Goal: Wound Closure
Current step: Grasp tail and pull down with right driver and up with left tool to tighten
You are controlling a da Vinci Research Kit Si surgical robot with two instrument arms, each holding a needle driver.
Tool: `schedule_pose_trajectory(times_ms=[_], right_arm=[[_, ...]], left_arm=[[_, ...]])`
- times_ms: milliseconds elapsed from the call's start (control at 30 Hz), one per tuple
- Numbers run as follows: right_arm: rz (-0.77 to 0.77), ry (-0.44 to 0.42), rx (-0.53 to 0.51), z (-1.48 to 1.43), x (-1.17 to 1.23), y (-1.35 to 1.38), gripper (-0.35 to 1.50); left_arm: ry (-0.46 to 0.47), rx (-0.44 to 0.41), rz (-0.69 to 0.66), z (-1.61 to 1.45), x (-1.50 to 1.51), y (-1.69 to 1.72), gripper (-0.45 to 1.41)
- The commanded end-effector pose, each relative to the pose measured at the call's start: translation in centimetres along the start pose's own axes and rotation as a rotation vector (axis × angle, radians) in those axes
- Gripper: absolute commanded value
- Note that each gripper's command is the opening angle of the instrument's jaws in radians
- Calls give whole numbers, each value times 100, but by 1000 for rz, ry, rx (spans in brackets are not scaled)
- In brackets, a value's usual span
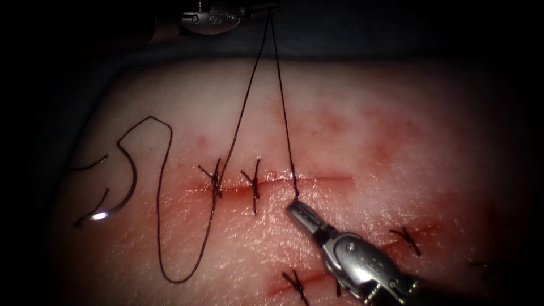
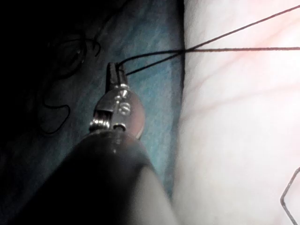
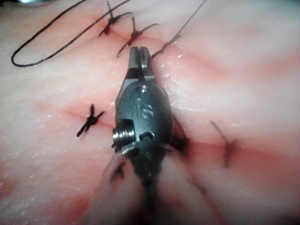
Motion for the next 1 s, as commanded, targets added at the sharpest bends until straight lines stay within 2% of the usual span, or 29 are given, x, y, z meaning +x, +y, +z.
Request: schedule_pose_trajectory(times_ms=[33,100,233,433,533,700,733,767,800,833,867,900,933,1000], right_arm=[[-5,-4,5,9,-7,-7,-35],[-16,-30,8,9,-11,-9,-35],[-24,-27,8,4,-16,-12,-35],[-59,-65,35,-13,-26,-31,-35],[-64,-65,50,-20,-27,-41,-35],[-63,-64,61,-15,-23,-37,-35],[-53,-51,68,-14,-21,-35,-35],[-45,-31,95,-11,-17,-32,-35],[-39,-16,121,-9,-14,-30,-18],[-29,-8,135,-7,-11,-28,19],[-24,2,144,-6,-8,-27,44],[-20,9,147,-5,-5,-26,79],[-14,18,153,-3,-1,-23,101],[-8,24,186,-2,5,-19,115]], left_arm=[[7,11,-10,12,-7,-9,-45],[15,37,-50,18,-22,-13,-45],[31,47,-86,24,-40,-16,-45],[32,52,-92,24,-43,-17,-45],[32,50,-96,21,-40,-14,-45],[68,37,-132,6,-21,0,-45],[75,22,-133,2,-15,5,-45],[90,-28,-142,-9,4,18,-45],[101,-54,-146,-14,12,24,-45],[120,-89,-155,-22,25,32,-45],[136,-116,-171,-28,35,39,-45],[155,-143,-176,-35,44,45,-45],[183,-183,-190,-44,57,53,-45],[213,-247,-203,-57,75,64,-45]])
